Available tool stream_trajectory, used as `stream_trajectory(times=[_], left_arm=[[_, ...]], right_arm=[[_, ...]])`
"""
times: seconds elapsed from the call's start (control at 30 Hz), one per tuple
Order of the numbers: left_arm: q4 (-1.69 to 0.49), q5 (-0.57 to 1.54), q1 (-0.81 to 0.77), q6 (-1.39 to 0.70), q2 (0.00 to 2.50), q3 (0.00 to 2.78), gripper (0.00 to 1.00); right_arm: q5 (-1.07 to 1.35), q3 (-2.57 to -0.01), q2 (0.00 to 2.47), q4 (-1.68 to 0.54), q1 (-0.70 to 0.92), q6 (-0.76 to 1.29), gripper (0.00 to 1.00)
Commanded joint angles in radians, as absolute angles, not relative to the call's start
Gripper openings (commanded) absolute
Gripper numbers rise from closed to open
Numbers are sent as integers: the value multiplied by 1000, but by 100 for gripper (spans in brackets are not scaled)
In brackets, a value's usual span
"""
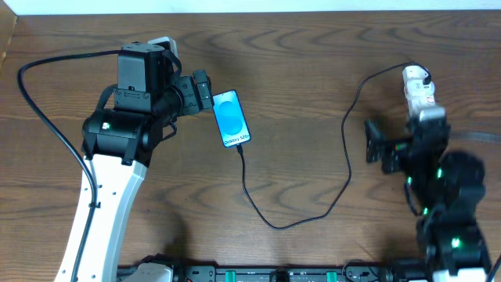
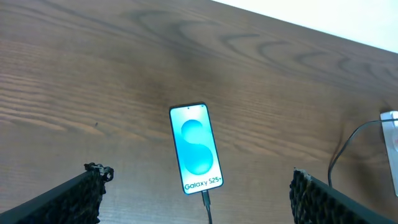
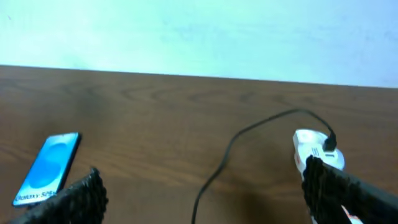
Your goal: Plug charger to phone and switch on socket
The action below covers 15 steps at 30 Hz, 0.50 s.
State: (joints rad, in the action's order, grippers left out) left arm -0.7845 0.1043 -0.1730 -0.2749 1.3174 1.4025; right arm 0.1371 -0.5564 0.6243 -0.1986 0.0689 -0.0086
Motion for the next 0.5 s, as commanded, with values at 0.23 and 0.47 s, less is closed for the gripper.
stream_trajectory(times=[0.23,0.47], left_arm=[[-785,93,-174,-263,1313,1405,95],[-785,93,-174,-263,1313,1405,95]], right_arm=[[133,-217,234,-121,74,-17,99],[121,-109,108,-104,96,-17,99]])
